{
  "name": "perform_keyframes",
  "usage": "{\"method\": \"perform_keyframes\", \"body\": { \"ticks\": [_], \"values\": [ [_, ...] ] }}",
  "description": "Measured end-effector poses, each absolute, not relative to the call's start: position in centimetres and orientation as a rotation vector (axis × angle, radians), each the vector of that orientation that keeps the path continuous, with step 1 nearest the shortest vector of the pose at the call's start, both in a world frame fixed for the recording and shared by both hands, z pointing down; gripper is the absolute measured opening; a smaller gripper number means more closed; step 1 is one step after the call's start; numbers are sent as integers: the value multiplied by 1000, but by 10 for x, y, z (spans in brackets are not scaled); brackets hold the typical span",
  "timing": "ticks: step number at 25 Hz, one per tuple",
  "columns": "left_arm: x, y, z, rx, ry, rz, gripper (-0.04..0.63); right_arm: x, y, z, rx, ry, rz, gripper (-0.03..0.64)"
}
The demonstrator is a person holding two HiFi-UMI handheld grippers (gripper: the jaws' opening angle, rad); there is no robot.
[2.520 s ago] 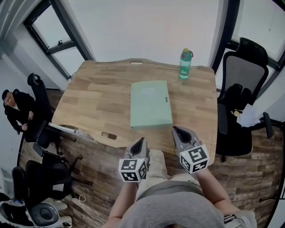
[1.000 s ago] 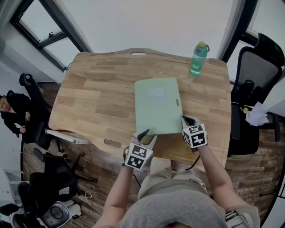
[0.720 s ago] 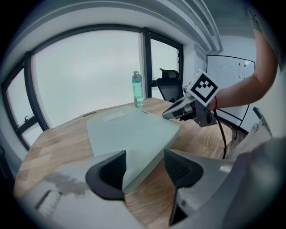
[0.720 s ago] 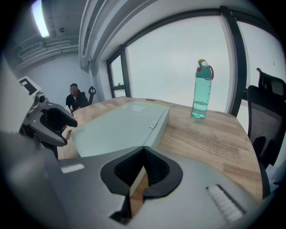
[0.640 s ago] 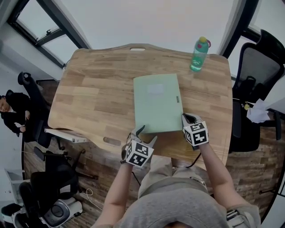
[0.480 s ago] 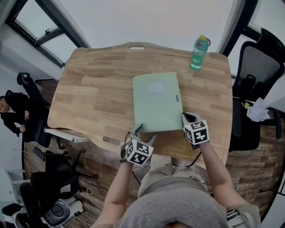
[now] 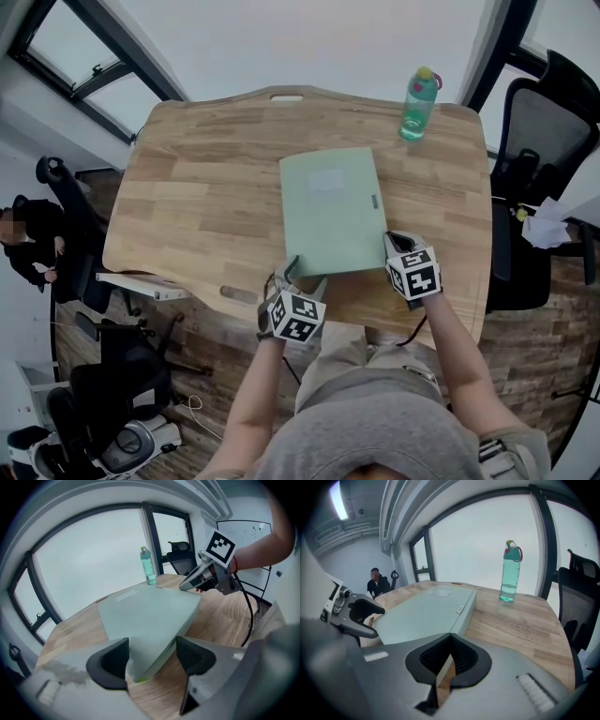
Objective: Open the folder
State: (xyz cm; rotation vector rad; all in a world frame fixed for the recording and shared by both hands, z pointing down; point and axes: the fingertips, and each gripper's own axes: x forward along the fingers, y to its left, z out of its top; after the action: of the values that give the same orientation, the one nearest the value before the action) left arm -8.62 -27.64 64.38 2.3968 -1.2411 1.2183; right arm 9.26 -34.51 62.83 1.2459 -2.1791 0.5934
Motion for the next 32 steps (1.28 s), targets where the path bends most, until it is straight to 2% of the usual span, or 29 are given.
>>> {"method": "perform_keyframes", "body": {
  "ticks": [2, 6, 32],
  "values": [
    [-87, -276, 641, 2400, -1256, 1172, 318, 93, -345, 629, 1244, -2180, 602, 0],
    [-86, -275, 635, 2402, -1259, 1076, 276, 93, -345, 628, 1251, -2175, 603, 0],
    [-108, -261, 606, 2376, -1476, 985, 83, 93, -345, 629, 1215, -2194, 610, 2]
  ]
}}
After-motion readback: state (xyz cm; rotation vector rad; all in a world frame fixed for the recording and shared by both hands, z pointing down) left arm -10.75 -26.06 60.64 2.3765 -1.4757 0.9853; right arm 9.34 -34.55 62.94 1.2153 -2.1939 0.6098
